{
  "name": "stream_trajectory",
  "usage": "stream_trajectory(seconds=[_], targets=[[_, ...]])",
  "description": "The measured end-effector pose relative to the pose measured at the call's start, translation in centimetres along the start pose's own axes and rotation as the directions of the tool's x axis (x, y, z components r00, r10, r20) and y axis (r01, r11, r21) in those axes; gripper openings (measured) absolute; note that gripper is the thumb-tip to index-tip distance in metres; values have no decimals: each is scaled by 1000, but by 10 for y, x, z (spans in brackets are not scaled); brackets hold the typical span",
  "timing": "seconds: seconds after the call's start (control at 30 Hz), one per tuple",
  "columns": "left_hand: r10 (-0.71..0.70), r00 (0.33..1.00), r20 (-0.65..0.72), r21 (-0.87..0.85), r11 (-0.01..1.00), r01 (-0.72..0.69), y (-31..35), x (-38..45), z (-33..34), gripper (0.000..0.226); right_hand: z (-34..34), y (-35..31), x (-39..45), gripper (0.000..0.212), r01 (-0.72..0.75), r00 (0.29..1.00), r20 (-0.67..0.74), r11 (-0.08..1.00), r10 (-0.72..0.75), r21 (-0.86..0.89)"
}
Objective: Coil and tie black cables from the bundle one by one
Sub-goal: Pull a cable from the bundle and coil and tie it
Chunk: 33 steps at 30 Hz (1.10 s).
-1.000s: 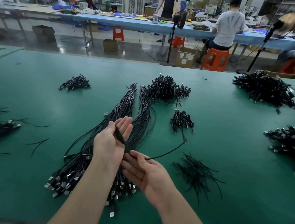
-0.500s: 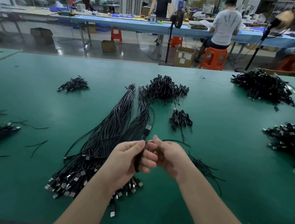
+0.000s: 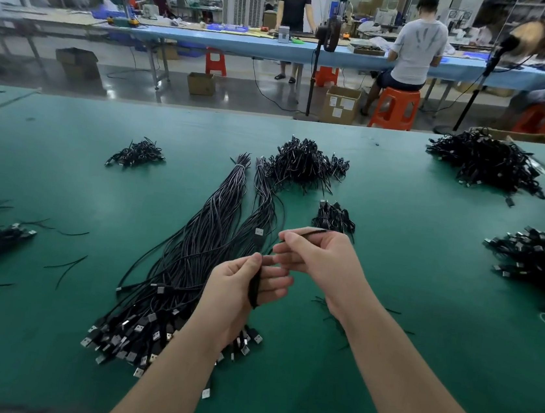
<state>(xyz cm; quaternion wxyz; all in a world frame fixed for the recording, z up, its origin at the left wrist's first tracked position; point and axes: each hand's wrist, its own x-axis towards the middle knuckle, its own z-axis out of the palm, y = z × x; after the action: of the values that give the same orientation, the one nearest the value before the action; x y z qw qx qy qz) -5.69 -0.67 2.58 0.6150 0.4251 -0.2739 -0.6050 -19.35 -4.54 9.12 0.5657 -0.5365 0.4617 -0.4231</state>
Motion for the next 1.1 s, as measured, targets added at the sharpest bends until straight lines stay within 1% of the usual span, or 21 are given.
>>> stream_trajectory(seconds=[0.07,0.13,0.23,0.33,0.37,0.43,0.5,0.53,0.6,0.7,0.77,0.83,0.97,1.03,1.1], targets=[[22,999,-47,-12,1000,-22,-2,3,-1,34,1,0,-7,10,47,999,14,999,-47,3],[40,994,-101,-10,999,-41,-3,6,-4,32,4,1,-16,11,76,995,65,997,-76,-4],[77,986,-147,-9,997,-79,-1,9,-7,31,12,11,-27,14,40,990,129,997,-49,69],[103,985,-137,-30,994,-108,0,9,-8,34,14,23,-32,12,-76,989,143,972,45,221],[112,984,-135,-38,992,-118,1,8,-7,33,12,27,-32,10,-142,981,168,952,98,272],[135,980,-146,-71,987,-147,1,8,-5,32,9,35,-32,8,-284,943,266,900,200,330],[160,972,-171,-66,983,-173,2,8,-2,32,8,44,-33,5,-385,888,374,878,268,285],[167,971,-171,-59,982,-180,2,7,0,32,7,49,-34,5,-413,867,402,876,295,248],[154,979,-136,-69,984,-165,3,4,6,32,6,57,-33,6,-452,844,414,867,340,209],[87,994,-72,-97,991,-94,5,-2,14,31,4,63,-31,6,-540,801,431,812,415,222],[42,999,-30,-79,996,-44,7,-4,17,30,1,64,-30,8,-574,775,446,793,448,202],[-1,1000,-1,-65,998,1,9,-6,17,32,-3,61,-29,9,-570,761,476,805,441,164],[-63,997,35,-80,995,66,10,-9,17,34,-12,54,-23,12,-520,770,506,842,388,145],[-53,998,40,-104,993,57,11,-9,18,34,-13,51,-20,14,-506,770,513,854,381,125],[-23,1000,18,-122,992,25,13,-7,18,34,-14,50,-19,12,-508,764,525,851,376,130]])
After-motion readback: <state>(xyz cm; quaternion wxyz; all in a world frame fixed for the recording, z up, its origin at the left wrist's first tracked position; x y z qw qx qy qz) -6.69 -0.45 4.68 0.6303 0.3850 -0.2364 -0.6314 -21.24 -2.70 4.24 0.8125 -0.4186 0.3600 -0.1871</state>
